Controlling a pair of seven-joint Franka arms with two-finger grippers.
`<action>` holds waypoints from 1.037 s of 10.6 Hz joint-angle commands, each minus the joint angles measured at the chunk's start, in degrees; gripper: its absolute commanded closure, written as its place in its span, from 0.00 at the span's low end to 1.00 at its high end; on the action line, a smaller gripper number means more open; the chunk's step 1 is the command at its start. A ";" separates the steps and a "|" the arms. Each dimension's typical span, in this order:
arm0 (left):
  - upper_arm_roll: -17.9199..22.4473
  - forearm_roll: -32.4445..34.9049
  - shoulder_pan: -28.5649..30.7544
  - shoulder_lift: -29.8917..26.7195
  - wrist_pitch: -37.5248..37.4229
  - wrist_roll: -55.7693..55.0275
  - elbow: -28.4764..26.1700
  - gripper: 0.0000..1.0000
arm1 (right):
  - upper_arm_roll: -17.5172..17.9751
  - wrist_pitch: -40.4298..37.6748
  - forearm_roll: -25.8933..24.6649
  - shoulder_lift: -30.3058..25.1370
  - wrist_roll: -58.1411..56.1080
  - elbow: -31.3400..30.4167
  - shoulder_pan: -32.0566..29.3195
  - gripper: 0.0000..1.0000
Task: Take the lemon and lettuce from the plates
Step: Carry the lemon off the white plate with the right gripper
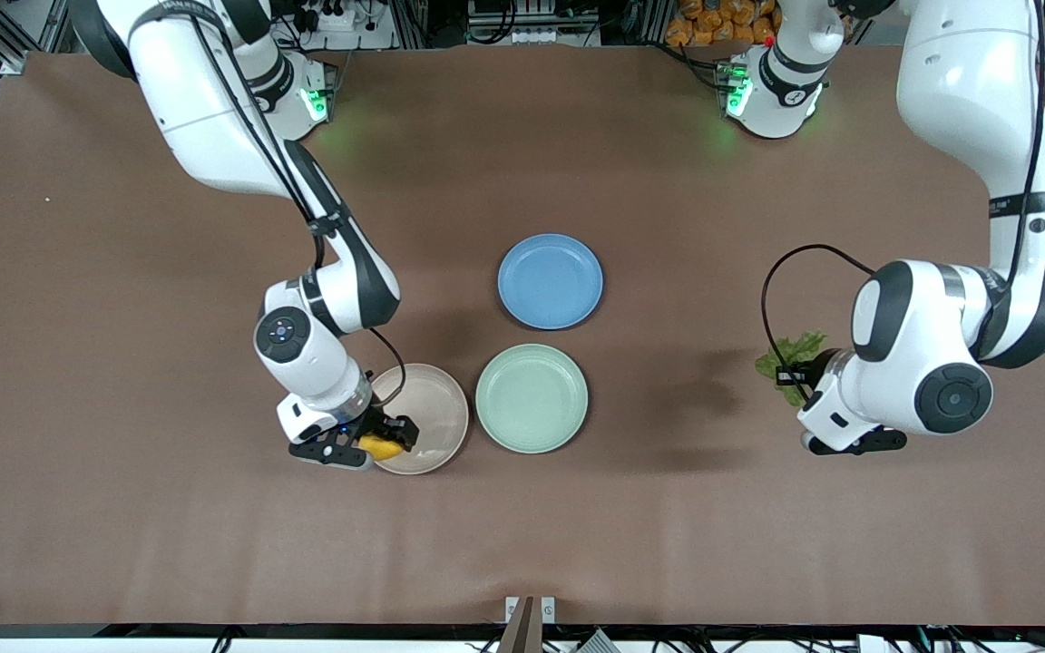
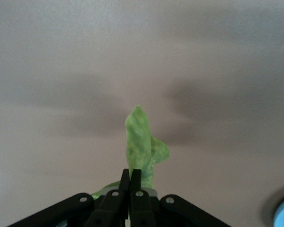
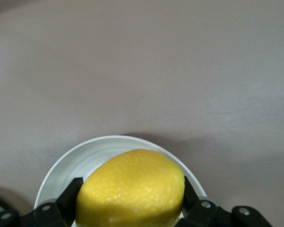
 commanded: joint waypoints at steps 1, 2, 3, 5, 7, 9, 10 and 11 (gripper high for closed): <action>-0.41 1.38 0.40 3.18 -0.69 0.70 0.11 1.00 | -1.50 -3.90 -0.68 -2.56 0.96 -0.42 -0.16 1.00; -0.41 1.55 0.40 3.97 -0.69 0.70 0.11 1.00 | -2.55 -6.27 -0.68 -3.44 0.87 -0.42 -0.16 1.00; -0.32 1.56 0.40 4.15 -0.69 0.70 0.11 1.00 | -3.52 -10.12 -0.68 -4.32 0.95 -0.42 -0.16 1.00; -0.32 1.99 0.49 4.94 -0.69 0.70 0.11 1.00 | -7.20 -19.08 -0.95 -5.64 0.78 -0.77 -0.16 1.00; -0.41 4.36 0.93 5.82 -0.51 0.79 0.11 1.00 | -8.97 -21.22 -3.22 -7.39 0.08 -1.47 -0.24 1.00; -0.41 4.37 1.10 6.44 -0.16 0.79 0.11 1.00 | -10.20 -20.53 -4.80 -9.32 -1.85 -4.71 -0.42 1.00; -0.41 4.37 1.28 6.79 -0.07 0.79 0.20 1.00 | -10.47 -19.74 -5.16 -10.38 -3.34 -6.47 -0.77 1.00; -0.41 4.37 1.45 6.88 0.54 0.88 0.11 1.00 | -10.47 -17.65 -5.17 -11.52 -5.27 -9.18 -1.82 1.00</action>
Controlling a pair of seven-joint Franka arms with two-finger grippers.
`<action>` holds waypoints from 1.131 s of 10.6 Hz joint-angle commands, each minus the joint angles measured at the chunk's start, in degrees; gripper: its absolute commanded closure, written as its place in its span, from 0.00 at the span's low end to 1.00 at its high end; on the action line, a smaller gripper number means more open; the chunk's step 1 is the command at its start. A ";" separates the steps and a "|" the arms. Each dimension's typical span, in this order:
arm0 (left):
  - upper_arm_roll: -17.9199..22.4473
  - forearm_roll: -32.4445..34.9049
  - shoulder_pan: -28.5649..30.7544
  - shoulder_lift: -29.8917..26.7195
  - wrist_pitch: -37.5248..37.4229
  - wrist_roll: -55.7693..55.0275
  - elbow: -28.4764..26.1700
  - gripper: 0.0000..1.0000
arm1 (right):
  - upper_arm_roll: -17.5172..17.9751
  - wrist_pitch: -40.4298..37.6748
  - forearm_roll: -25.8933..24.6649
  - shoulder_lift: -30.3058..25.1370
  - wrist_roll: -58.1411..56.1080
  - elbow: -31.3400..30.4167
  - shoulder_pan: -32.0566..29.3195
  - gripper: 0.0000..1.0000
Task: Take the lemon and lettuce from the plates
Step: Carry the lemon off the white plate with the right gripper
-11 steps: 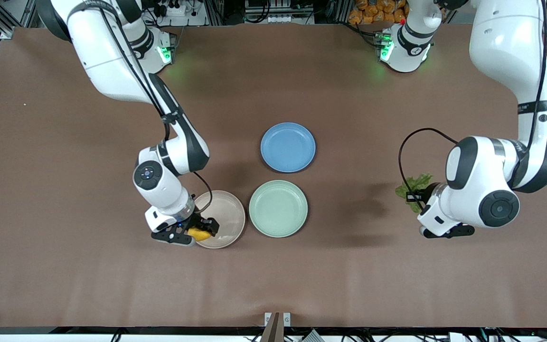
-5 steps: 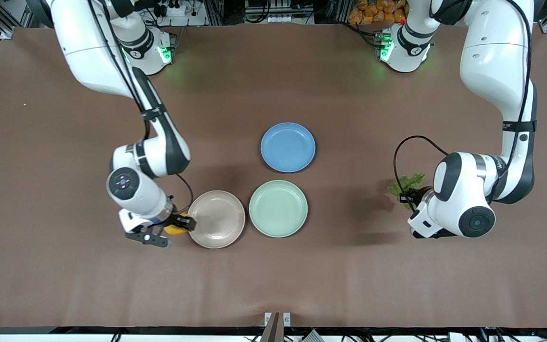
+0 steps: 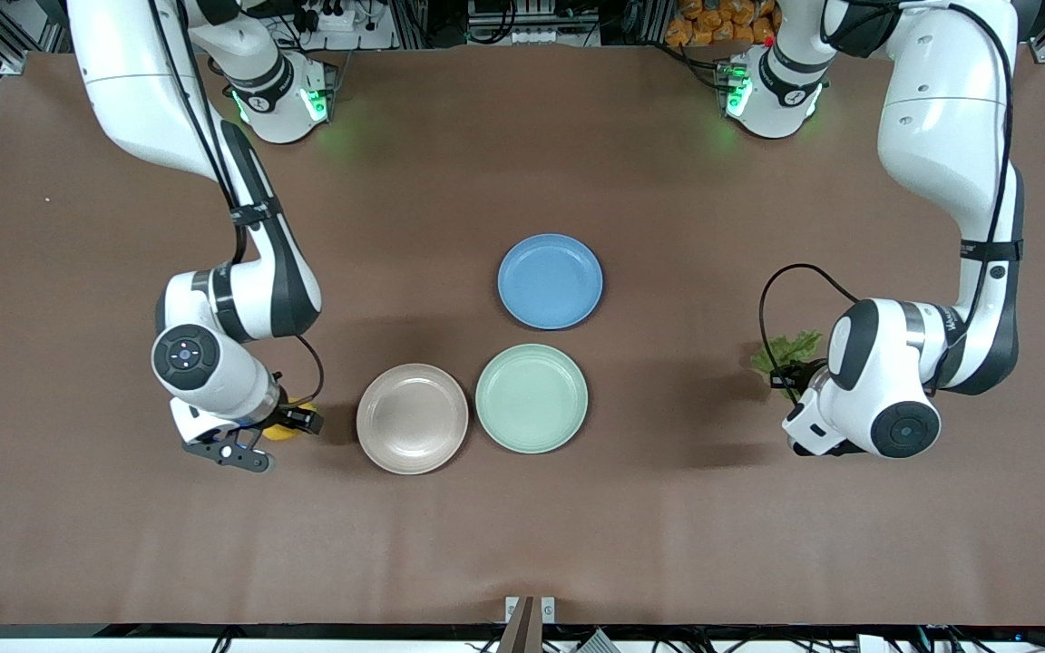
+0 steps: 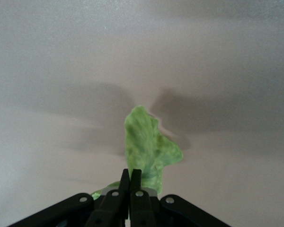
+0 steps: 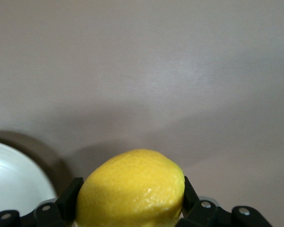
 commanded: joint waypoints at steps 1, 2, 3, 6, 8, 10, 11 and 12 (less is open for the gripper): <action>-0.39 1.41 0.61 0.84 0.84 2.26 0.62 1.00 | -0.11 6.58 -1.40 -6.17 -5.95 -10.84 -2.45 1.00; -0.39 1.32 0.61 0.84 0.93 2.97 0.62 1.00 | -0.03 9.39 -1.40 -7.14 -8.50 -13.93 -3.85 1.00; -0.30 1.41 0.61 0.84 1.54 3.15 0.71 0.72 | -0.11 11.25 -1.40 -7.76 -10.61 -15.87 -5.09 1.00; -0.30 1.41 0.52 0.76 1.90 3.16 0.71 0.00 | 0.06 14.42 -1.31 -8.20 -17.29 -18.87 -9.39 1.00; -0.30 1.50 0.43 0.49 1.90 3.16 0.71 0.00 | 0.06 16.89 -1.22 -8.20 -20.98 -20.28 -11.76 1.00; -0.30 1.41 0.43 0.32 1.90 3.16 0.79 0.00 | 0.24 16.98 -0.78 -8.29 -25.73 -20.29 -14.05 1.00; -0.30 1.50 0.43 0.23 1.90 3.16 0.79 0.00 | 0.24 16.98 -0.78 -8.38 -26.71 -20.37 -14.76 1.00; -0.30 1.41 0.52 0.06 1.90 3.16 0.79 0.00 | 0.24 16.98 -0.69 -8.47 -27.94 -20.63 -15.37 1.00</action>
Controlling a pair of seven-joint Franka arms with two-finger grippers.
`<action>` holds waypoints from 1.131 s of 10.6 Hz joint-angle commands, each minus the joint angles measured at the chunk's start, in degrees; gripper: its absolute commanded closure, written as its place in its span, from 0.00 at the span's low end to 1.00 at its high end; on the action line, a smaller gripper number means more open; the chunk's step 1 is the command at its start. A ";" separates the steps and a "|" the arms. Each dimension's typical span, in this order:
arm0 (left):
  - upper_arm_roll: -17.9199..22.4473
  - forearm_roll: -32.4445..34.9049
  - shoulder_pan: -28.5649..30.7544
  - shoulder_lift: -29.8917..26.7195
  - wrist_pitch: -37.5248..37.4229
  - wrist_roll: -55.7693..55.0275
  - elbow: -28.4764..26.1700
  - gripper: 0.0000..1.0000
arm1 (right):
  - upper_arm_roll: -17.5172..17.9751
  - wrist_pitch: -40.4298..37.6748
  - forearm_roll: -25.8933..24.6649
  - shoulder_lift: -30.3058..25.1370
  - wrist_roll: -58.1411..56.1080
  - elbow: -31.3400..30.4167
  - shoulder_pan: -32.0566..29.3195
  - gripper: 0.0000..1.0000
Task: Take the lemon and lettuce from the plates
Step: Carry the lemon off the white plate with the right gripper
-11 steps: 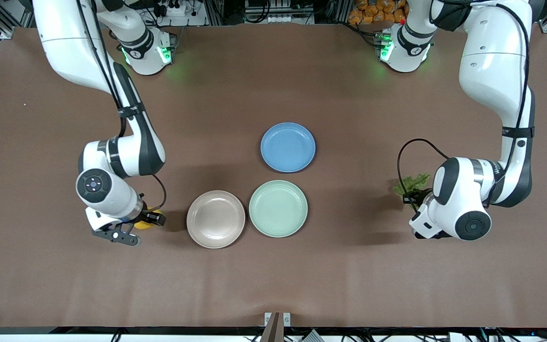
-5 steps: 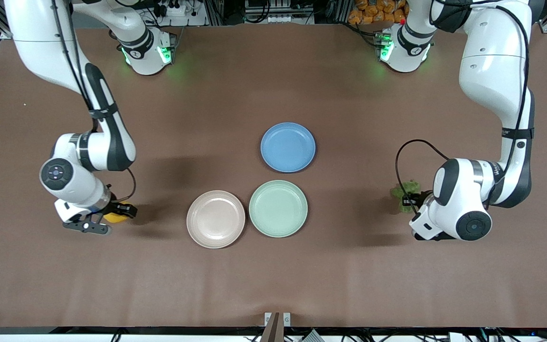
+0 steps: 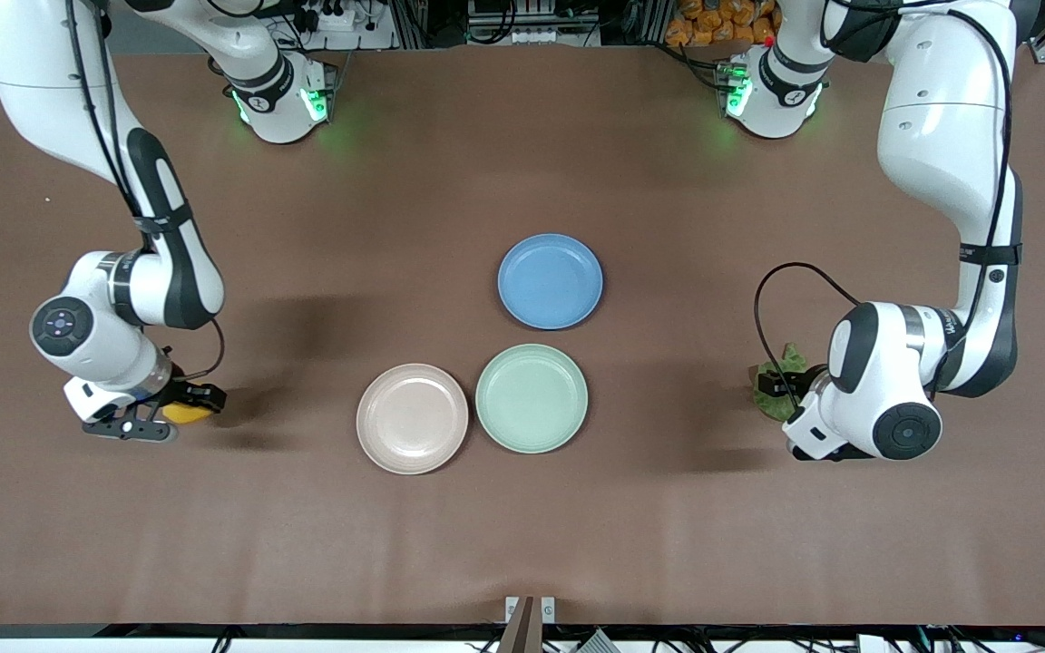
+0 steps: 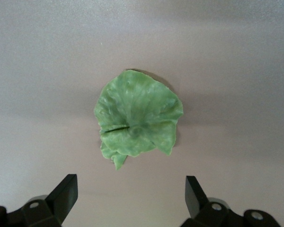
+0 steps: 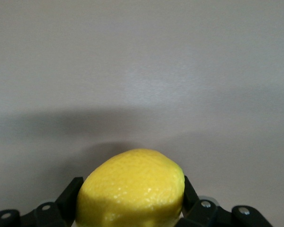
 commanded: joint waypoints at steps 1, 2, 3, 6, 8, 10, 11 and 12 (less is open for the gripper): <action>-0.27 1.40 0.19 -0.63 0.02 0.96 0.30 0.00 | 1.05 0.67 -0.13 -2.99 -4.94 -2.71 -2.57 1.00; -0.27 1.40 0.27 -0.81 0.02 1.05 0.30 0.00 | 1.31 1.11 0.13 -2.91 -6.35 -2.80 -3.54 1.00; -0.27 1.31 0.27 -1.07 0.02 1.05 0.39 0.00 | 2.18 1.20 0.22 -2.99 -6.36 -3.06 -3.55 1.00; -0.36 1.22 0.45 -1.42 0.02 1.14 0.57 0.00 | 5.18 2.78 8.83 -2.91 -6.62 -3.94 -3.28 1.00; -0.36 1.14 0.54 -2.04 0.02 1.14 0.66 0.00 | 5.80 2.87 9.27 -2.73 -8.37 -3.85 -3.37 1.00; -0.45 1.14 0.63 -2.56 0.02 1.22 0.92 0.00 | 6.59 3.57 10.15 -2.64 -10.13 -4.03 -3.72 1.00; -0.62 1.05 0.71 -2.91 0.02 1.14 0.92 0.00 | 6.59 4.62 10.15 -2.64 -14.93 -4.81 -5.81 1.00; -0.62 0.87 0.71 -3.44 0.02 1.14 0.92 0.00 | 6.68 9.15 10.15 -2.64 -20.89 -7.00 -8.27 1.00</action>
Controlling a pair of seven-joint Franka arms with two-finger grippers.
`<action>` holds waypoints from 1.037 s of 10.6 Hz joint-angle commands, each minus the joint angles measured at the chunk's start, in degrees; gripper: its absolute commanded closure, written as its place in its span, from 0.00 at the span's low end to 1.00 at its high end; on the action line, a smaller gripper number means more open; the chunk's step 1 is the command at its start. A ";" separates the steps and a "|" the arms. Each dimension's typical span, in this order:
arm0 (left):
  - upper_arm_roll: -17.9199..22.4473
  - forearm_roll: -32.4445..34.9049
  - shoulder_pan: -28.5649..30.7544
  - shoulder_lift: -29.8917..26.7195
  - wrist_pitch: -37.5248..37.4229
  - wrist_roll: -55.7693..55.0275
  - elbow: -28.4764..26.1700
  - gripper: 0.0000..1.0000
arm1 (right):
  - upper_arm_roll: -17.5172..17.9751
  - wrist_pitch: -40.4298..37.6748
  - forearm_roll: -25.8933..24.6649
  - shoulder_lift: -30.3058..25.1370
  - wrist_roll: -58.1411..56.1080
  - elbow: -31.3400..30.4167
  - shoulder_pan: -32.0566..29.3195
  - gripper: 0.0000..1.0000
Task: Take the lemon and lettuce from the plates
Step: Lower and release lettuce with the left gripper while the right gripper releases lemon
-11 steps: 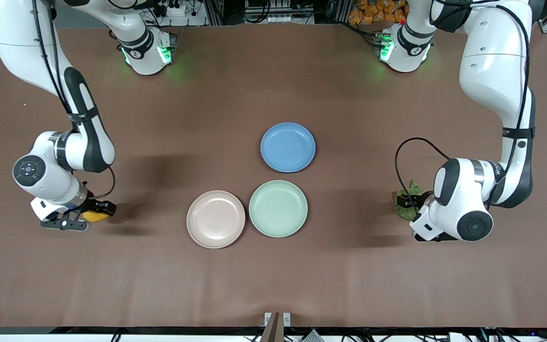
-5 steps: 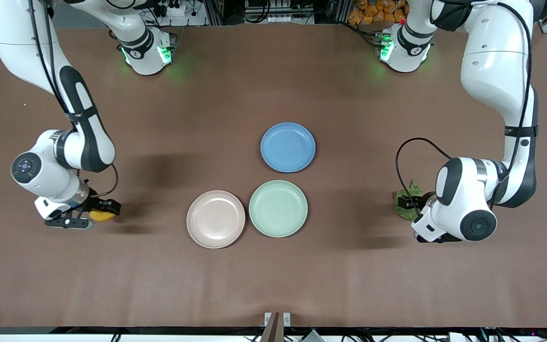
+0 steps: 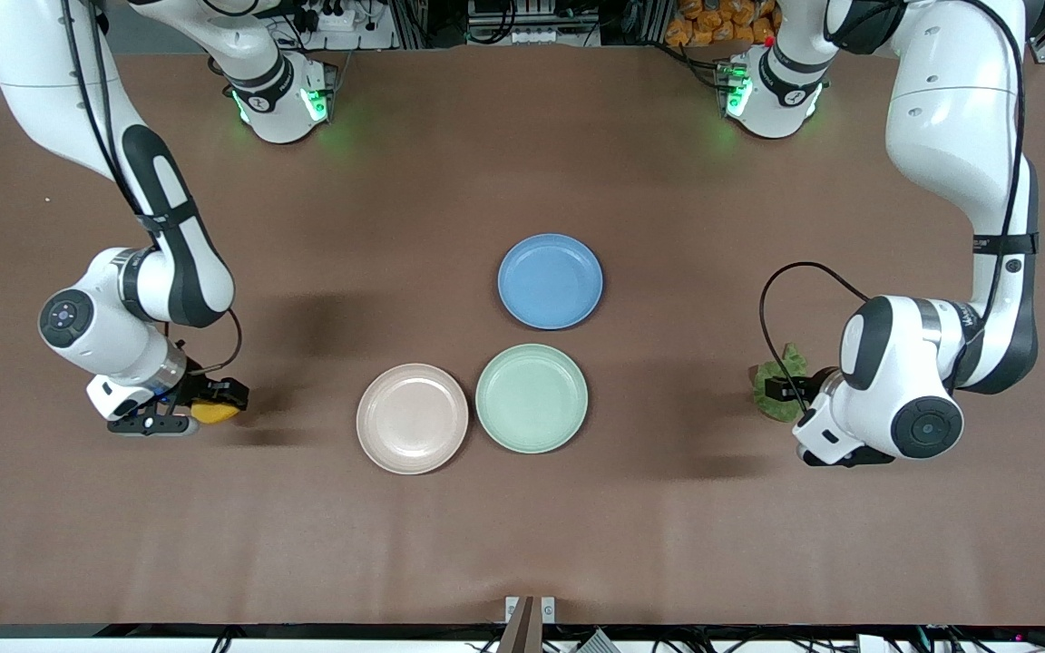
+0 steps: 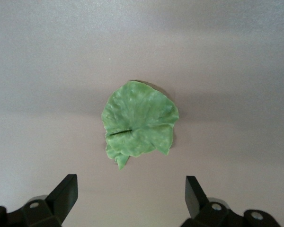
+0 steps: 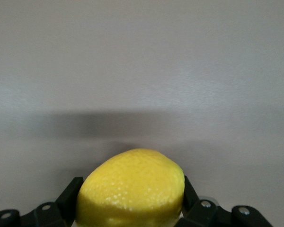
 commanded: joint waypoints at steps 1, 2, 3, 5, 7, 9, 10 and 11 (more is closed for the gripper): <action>-0.71 0.78 1.08 -2.57 0.28 1.14 -0.71 0.00 | 1.11 7.20 1.31 -1.99 -11.54 -5.60 -5.10 1.00; -0.80 0.70 1.95 -3.70 0.37 1.22 -0.89 0.00 | 1.11 7.13 1.31 -2.16 -11.55 -5.78 -5.10 1.00; -0.89 0.70 2.13 -5.02 0.37 1.23 -1.15 0.00 | 1.03 7.13 1.31 -2.25 -11.72 -5.79 -5.18 1.00; -0.98 0.70 2.83 -8.01 0.46 2.10 -2.55 0.00 | 1.11 6.86 1.31 -2.17 -11.55 -5.79 -4.31 1.00; -0.98 0.52 3.71 -12.48 3.34 6.04 -7.01 0.00 | 1.11 7.21 1.31 -1.90 -11.37 -5.79 -3.08 1.00; -0.89 -0.01 3.81 -16.88 4.85 7.29 -11.15 0.00 | 1.11 7.30 1.31 -1.64 -11.37 -5.70 -2.37 1.00; -0.89 -0.01 3.81 -19.68 5.03 7.38 -13.08 0.00 | 1.03 7.30 1.31 -1.47 -11.63 -5.61 -1.94 1.00; -0.89 -0.01 3.72 -23.02 5.12 7.38 -15.71 0.00 | 1.03 7.39 1.31 -1.38 -11.72 -5.61 -1.84 0.65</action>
